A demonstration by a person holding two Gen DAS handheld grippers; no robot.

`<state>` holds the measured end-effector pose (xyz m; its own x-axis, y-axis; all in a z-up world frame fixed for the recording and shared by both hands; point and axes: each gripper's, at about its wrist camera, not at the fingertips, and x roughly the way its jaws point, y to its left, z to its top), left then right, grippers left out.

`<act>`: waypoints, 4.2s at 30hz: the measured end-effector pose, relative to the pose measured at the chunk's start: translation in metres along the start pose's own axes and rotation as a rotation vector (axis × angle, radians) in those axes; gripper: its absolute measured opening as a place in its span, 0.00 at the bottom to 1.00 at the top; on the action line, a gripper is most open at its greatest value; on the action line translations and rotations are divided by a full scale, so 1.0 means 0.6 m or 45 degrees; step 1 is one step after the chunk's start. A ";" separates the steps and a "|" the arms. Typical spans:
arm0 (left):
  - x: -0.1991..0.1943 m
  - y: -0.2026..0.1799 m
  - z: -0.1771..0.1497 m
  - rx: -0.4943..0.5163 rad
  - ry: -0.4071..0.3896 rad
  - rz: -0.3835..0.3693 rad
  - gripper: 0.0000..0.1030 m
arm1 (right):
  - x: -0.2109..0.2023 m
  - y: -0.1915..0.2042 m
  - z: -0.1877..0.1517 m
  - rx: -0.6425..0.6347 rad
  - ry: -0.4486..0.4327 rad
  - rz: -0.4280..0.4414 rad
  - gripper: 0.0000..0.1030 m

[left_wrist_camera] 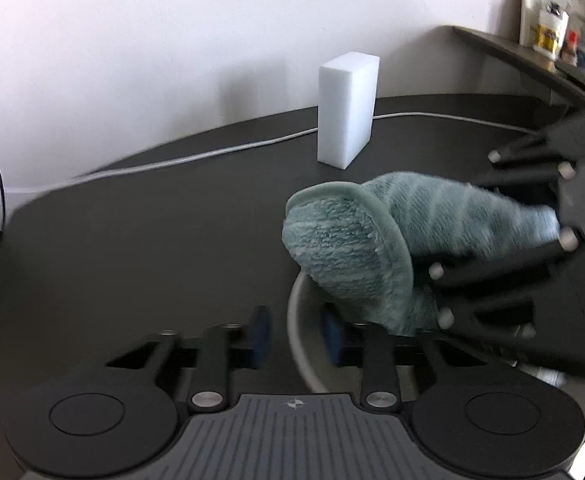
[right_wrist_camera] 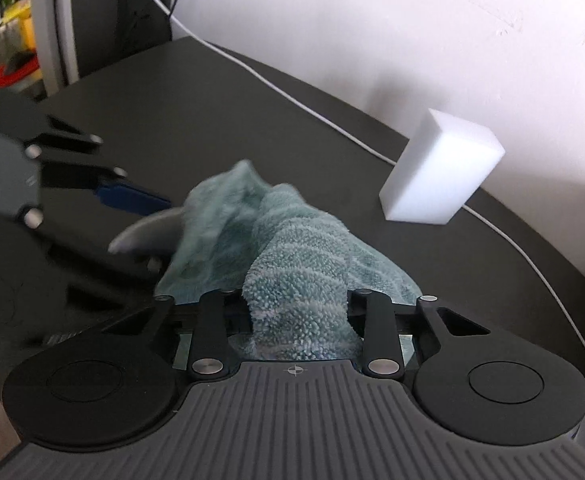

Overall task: Clean bowl
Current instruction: 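Push the towel into the bowl interior with the right gripper while the left gripper holds the rim, then wipe the towel around the bowl interior with the right gripper while the left gripper holds the rim, then scrub the towel against the bowl's inner wall with the right gripper while the left gripper holds the rim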

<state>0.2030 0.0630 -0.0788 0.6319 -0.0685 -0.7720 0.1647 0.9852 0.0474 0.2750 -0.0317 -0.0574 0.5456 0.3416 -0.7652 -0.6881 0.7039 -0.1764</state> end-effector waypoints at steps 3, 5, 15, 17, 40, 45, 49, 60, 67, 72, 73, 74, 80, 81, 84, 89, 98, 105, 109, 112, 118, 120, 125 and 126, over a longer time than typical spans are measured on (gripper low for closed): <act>-0.006 -0.008 -0.009 0.000 -0.015 0.035 0.21 | -0.017 -0.007 -0.019 0.104 -0.010 0.007 0.31; -0.010 -0.010 -0.012 -0.008 -0.016 0.050 0.21 | -0.037 -0.022 -0.038 0.316 -0.029 0.052 0.32; -0.035 -0.019 -0.033 -0.006 0.025 0.098 0.22 | -0.041 -0.016 -0.127 0.990 -0.054 0.279 0.39; -0.044 -0.014 -0.038 -0.020 0.028 0.072 0.29 | -0.049 0.011 -0.107 0.707 -0.092 0.149 0.33; -0.020 -0.013 -0.019 0.001 0.032 -0.036 0.22 | -0.021 -0.026 -0.057 0.327 -0.044 0.134 0.31; -0.022 -0.015 -0.019 -0.011 0.032 -0.028 0.22 | -0.044 -0.026 -0.126 0.827 -0.048 0.227 0.37; -0.023 -0.013 -0.019 -0.017 0.037 -0.033 0.22 | -0.065 -0.010 -0.147 0.998 -0.046 0.252 0.45; -0.033 -0.010 -0.029 -0.023 0.067 -0.092 0.47 | -0.072 0.028 -0.103 0.227 -0.074 -0.107 0.33; -0.020 -0.009 -0.009 0.048 0.053 -0.052 0.43 | -0.055 0.029 -0.076 -0.521 -0.030 0.010 0.32; -0.012 -0.002 -0.009 0.014 0.051 -0.095 0.27 | -0.045 0.017 -0.052 -0.515 -0.068 0.085 0.32; -0.012 -0.001 -0.011 -0.002 0.043 -0.085 0.27 | -0.041 0.009 -0.048 -0.436 -0.072 0.081 0.33; -0.013 -0.001 -0.013 -0.016 0.039 -0.084 0.26 | -0.037 0.002 -0.045 -0.358 -0.077 0.076 0.33; -0.017 -0.005 -0.017 -0.053 0.028 -0.060 0.26 | -0.044 -0.069 -0.078 0.503 -0.061 0.135 0.34; -0.017 -0.006 -0.018 -0.054 0.027 -0.055 0.27 | -0.051 -0.069 -0.089 0.597 -0.055 0.142 0.34; -0.018 -0.007 -0.018 -0.060 0.026 -0.048 0.27 | -0.072 -0.065 -0.122 0.852 -0.035 0.174 0.34; -0.017 -0.009 -0.019 -0.069 0.025 -0.035 0.27 | -0.119 -0.027 -0.149 0.923 -0.045 0.217 0.38; -0.021 -0.011 -0.024 -0.048 0.020 -0.017 0.27 | -0.125 0.011 -0.142 0.781 -0.127 0.085 0.34; -0.023 -0.015 -0.027 -0.031 0.027 -0.058 0.26 | -0.097 -0.058 -0.113 0.743 -0.123 0.003 0.30; -0.023 -0.016 -0.025 -0.060 0.042 -0.045 0.25 | -0.064 -0.055 -0.063 0.491 -0.134 -0.032 0.31; -0.026 -0.010 -0.021 -0.067 0.060 -0.020 0.29 | -0.048 -0.028 -0.041 0.250 -0.146 -0.086 0.30; -0.017 0.000 -0.012 0.028 0.045 0.048 0.33 | -0.049 0.012 -0.049 -0.158 -0.111 -0.063 0.29; -0.017 0.003 -0.009 0.059 0.036 0.007 0.39 | -0.061 0.012 -0.057 -0.272 -0.092 0.039 0.29; -0.026 -0.001 -0.021 0.118 0.054 -0.107 0.27 | -0.076 0.002 -0.054 -0.423 -0.005 0.173 0.30; -0.029 -0.002 -0.023 0.119 0.056 -0.110 0.26 | -0.075 0.001 -0.049 -0.421 0.005 0.161 0.32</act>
<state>0.1812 0.0653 -0.0743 0.5785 -0.1437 -0.8029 0.2885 0.9568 0.0366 0.2360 -0.0647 -0.0412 0.4449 0.4102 -0.7961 -0.8680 0.4165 -0.2705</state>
